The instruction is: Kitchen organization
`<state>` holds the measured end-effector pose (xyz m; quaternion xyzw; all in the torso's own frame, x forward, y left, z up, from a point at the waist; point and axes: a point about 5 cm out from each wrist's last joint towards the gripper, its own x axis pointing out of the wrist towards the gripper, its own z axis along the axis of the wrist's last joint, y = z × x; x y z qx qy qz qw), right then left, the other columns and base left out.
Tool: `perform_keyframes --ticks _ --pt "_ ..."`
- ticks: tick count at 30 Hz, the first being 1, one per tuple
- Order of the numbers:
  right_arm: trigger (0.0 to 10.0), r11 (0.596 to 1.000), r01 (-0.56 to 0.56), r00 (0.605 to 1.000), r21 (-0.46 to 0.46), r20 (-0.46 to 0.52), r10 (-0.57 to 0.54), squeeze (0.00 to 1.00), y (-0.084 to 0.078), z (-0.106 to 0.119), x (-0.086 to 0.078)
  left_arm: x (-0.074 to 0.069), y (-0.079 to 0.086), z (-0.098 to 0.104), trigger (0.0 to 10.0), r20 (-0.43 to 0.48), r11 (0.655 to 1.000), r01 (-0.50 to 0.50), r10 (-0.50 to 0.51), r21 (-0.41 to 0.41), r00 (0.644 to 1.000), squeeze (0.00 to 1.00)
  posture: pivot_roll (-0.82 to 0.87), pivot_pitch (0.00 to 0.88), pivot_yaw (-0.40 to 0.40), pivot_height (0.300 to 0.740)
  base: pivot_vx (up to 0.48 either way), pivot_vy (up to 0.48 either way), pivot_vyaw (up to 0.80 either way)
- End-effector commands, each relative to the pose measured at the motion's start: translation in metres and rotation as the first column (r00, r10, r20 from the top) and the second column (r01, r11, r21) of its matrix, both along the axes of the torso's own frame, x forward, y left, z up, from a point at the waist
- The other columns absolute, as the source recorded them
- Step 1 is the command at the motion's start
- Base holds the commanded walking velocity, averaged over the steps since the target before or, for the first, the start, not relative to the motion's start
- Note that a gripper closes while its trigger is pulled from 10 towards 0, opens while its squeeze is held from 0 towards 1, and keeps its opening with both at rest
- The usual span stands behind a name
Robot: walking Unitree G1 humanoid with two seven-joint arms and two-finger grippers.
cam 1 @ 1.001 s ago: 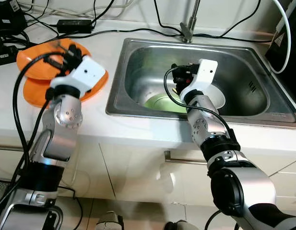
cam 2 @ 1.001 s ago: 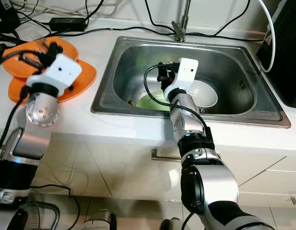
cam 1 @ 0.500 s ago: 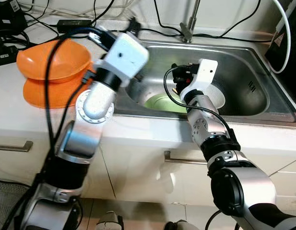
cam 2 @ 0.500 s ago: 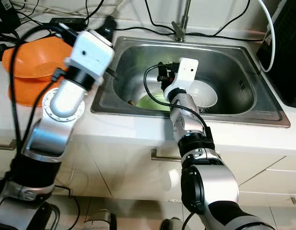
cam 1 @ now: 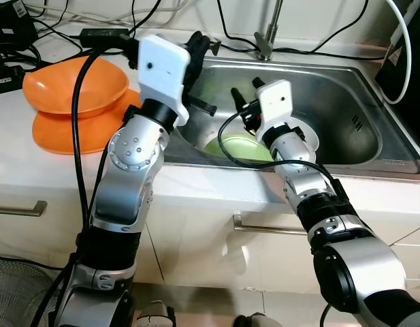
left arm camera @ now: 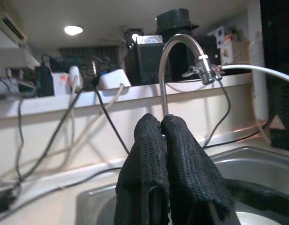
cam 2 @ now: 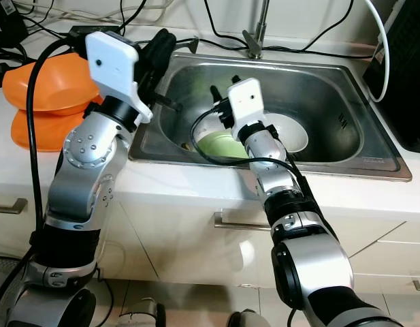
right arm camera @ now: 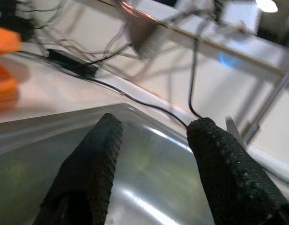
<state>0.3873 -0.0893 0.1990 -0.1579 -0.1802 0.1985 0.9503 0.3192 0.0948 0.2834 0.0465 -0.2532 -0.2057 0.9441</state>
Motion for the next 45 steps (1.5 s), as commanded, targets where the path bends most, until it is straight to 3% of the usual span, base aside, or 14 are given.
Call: perform_keyframes --ticks 1,6,11,25,37,38,39,45 --pt "10.0 0.997 -0.007 0.998 -0.078 0.054 0.011 0.00 -0.003 0.002 -0.002 -0.004 0.002 0.003 10.0 -0.004 0.998 0.040 -0.040 -0.042 0.999 0.00 0.08 0.051 -0.026 0.718 0.000 0.000 0.00" --pt "10.0 0.982 0.012 0.995 -0.188 0.104 0.008 0.00 -0.006 0.001 -0.003 -0.004 0.002 -0.006 10.0 -0.103 0.984 0.151 -0.161 -0.095 0.982 0.00 0.08 0.050 -0.026 0.718 0.000 0.000 0.00" --pt "10.0 0.988 0.006 0.992 -0.155 0.127 0.014 0.00 -0.002 0.002 -0.005 -0.008 0.003 -0.016 10.0 -0.151 0.972 0.219 -0.229 -0.084 0.962 0.00 0.08 0.049 -0.024 0.718 0.000 0.000 0.00" --pt "10.0 0.988 -0.052 0.985 -0.145 0.156 0.075 0.00 0.013 0.004 -0.010 -0.016 -0.004 -0.021 10.0 -0.198 0.957 0.286 -0.291 -0.054 0.936 0.00 0.08 0.062 -0.016 0.718 0.000 0.000 0.00" --pt "10.0 0.990 -0.045 0.986 -0.136 0.151 0.066 0.00 0.014 0.002 -0.010 -0.017 -0.005 -0.024 10.0 -0.227 0.958 0.287 -0.283 -0.019 0.932 0.00 0.08 0.068 -0.014 0.718 0.000 0.000 0.00" --pt "8.1 0.990 -0.040 0.988 -0.132 0.145 0.059 0.00 0.013 0.001 -0.010 -0.016 -0.005 -0.023 10.0 -0.224 0.958 0.285 -0.282 -0.017 0.933 0.00 0.08 0.070 -0.014 0.718 0.000 0.000 0.00" --pt "0.0 0.990 -0.040 0.988 -0.134 0.141 0.059 0.00 0.013 0.000 -0.010 -0.016 -0.005 -0.023 10.0 -0.222 0.959 0.283 -0.279 -0.015 0.934 0.00 0.08 0.070 -0.014 0.718 0.000 0.000 0.00" --pt "0.0 0.989 -0.040 0.990 -0.142 0.130 0.059 0.00 0.013 -0.001 -0.009 -0.015 -0.005 -0.021 10.0 -0.215 0.963 0.270 -0.265 -0.003 0.940 0.00 0.08 0.071 -0.013 0.718 0.000 0.000 0.00"
